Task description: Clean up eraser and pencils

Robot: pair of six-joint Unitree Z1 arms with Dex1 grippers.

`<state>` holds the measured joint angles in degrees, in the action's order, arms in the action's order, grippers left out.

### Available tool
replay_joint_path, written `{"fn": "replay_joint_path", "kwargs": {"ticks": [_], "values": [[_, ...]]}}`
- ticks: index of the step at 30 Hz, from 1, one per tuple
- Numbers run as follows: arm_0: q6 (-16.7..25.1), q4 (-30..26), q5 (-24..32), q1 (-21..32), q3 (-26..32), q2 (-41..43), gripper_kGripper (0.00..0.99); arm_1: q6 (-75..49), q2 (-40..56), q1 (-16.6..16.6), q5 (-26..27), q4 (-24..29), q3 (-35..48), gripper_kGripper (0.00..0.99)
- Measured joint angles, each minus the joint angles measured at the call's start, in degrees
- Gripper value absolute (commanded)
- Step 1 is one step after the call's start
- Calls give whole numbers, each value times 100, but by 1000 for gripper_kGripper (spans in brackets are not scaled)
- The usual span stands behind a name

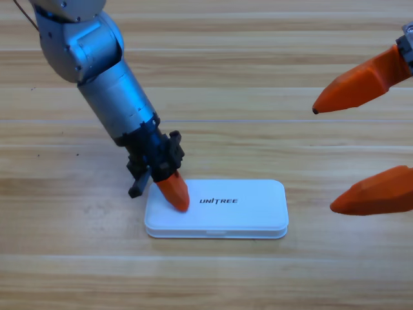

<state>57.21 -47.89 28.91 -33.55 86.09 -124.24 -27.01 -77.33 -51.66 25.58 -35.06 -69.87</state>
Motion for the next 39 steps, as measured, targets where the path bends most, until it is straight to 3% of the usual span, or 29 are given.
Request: {"fn": "replay_joint_path", "kwargs": {"ticks": [11,18,19,21,22,23,28,35,37,39], "values": [[-86,1012,-424,-221,-820,386,0,2,0,0,0,0,0,989],[-177,984,-860,-360,-909,695,0,8,0,0,0,0,0,989],[-185,797,-970,-366,-898,775,120,8,0,0,0,0,0,989],[-187,119,-1106,-366,-694,1029,681,9,0,0,0,0,0,989],[-187,-230,-1120,-366,-515,1202,885,10,0,0,0,0,0,989],[-187,-566,-1125,-366,-289,1447,966,11,0,0,0,0,0,989],[-329,-1379,-1053,-366,232,2878,990,21,0,0,0,0,0,989],[-1079,-1550,-556,-368,-331,4097,990,27,-1,0,0,0,0,989],[-1456,-1184,-509,-368,-517,4271,990,27,-1,0,0,0,0,989],[-1984,-316,-512,-368,-949,4572,990,27,0,0,0,0,0,989]]}}
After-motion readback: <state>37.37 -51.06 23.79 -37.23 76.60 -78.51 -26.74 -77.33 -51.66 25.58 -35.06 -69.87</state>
